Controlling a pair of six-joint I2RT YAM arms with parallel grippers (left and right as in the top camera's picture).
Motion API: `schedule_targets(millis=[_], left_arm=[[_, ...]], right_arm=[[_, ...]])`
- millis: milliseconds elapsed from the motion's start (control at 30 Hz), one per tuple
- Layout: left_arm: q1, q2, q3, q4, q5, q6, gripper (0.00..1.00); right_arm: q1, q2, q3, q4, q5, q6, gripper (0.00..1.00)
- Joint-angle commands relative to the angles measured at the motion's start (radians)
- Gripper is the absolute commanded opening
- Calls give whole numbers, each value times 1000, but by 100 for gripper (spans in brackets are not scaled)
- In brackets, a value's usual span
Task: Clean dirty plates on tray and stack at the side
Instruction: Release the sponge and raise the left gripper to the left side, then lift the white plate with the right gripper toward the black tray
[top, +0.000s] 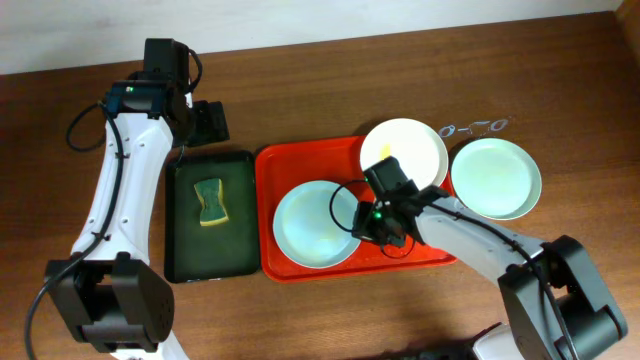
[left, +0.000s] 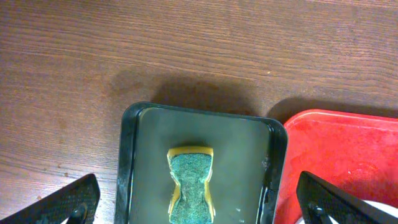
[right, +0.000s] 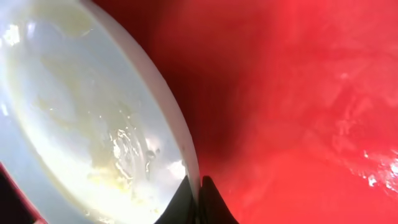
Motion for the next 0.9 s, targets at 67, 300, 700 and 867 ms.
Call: schedule_targets(millis=[67,300,700,867], left_arm=[[6,-14,4,-2,0,-13,99],[6,-14,4,-2,0,-13,99],[6,-14,4,-2,0,-13,99],[6,-14,4,-2,0,-13,99]], right_arm=[[5,-21,179,-173,11,-61,4],[5,-21,327,-315,60,-121,4],[155,-6,332,-138,212,-13,4],[300,1,332,-54,405,-13,4]])
